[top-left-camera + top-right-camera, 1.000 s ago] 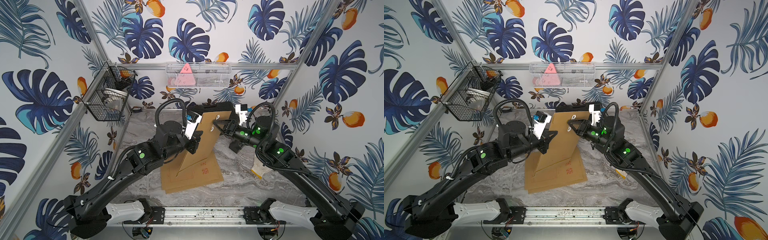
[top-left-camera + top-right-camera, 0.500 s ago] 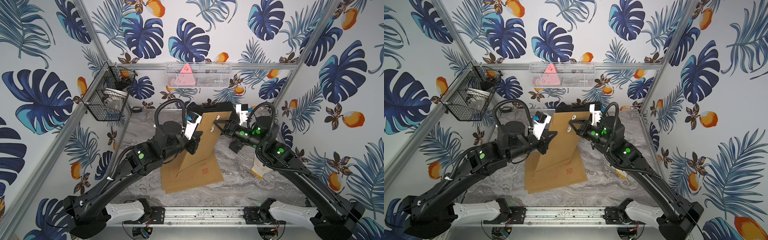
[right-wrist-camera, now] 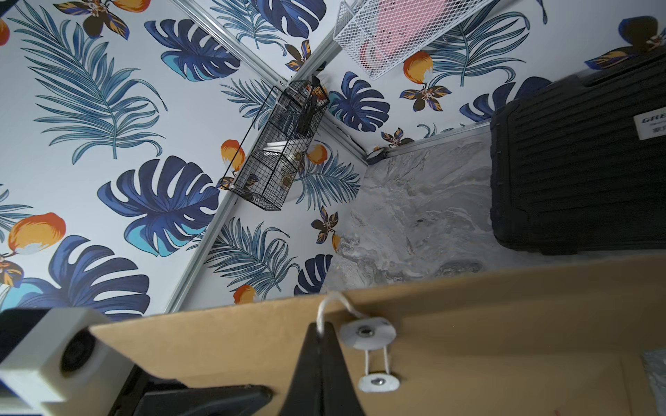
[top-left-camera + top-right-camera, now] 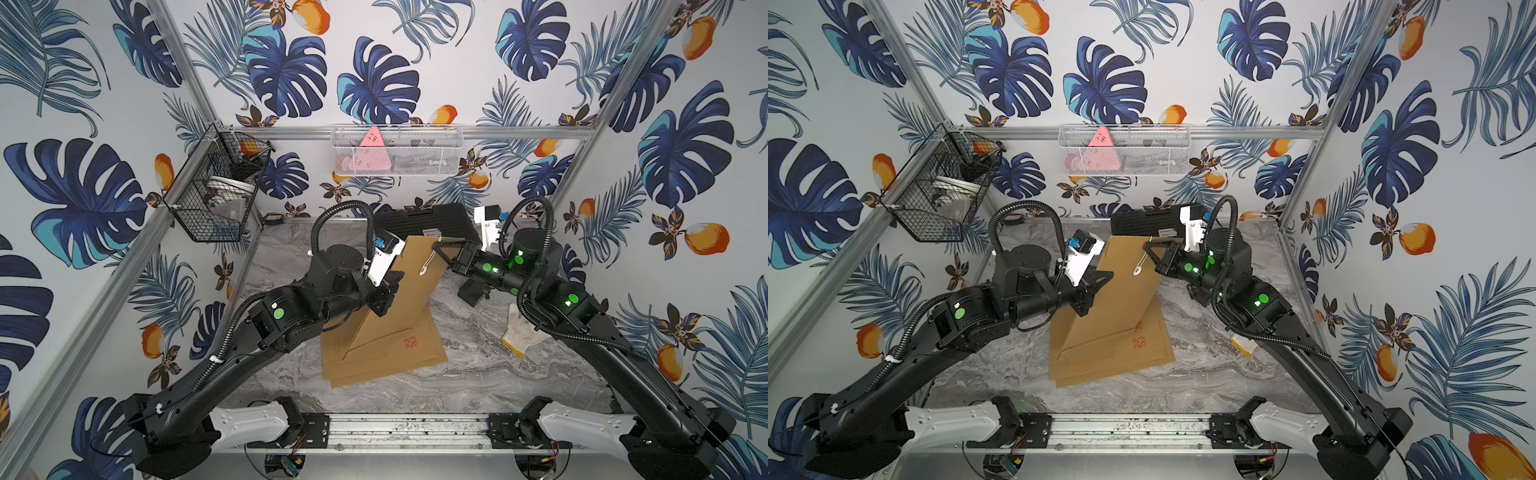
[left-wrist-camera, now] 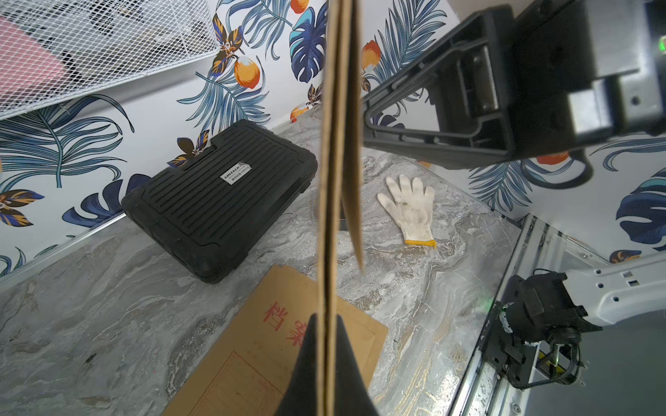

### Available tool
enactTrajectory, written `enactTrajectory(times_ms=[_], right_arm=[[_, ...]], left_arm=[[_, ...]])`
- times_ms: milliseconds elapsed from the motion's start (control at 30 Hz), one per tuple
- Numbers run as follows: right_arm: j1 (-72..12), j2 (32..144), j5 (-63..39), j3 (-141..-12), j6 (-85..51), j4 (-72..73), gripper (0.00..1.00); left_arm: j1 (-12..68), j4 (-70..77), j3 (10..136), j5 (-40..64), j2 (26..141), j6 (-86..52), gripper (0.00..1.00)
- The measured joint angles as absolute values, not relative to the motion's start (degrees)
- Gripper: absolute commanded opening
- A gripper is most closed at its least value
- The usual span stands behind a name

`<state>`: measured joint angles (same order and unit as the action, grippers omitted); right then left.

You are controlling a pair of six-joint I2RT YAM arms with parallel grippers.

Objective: Open the file bag

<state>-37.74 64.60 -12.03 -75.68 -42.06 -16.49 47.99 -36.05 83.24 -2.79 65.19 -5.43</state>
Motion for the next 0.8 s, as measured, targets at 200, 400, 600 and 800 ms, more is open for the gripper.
enactTrajectory(times_ms=[200,400,600,800], right_arm=[[-37.71,64.14,-8.75,-76.77,-38.5,-20.18,0.0],[-37.69,63.22,-5.3,-77.17,-35.94,-23.11,0.0],[-37.69,62.3,-3.46,-76.88,-34.44,-24.93,0.0],[-37.67,61.78,-2.02,-75.96,-33.63,-26.41,0.0]], left_arm=[[47.99,-36.64,83.24,-1.5,65.1,-4.78,0.0],[47.99,-37.39,82.94,-1.41,64.45,-4.78,0.0],[47.99,-37.6,82.67,-1.48,63.75,-4.8,0.0],[47.99,-37.54,81.95,-1.48,63.07,-5.1,0.0]])
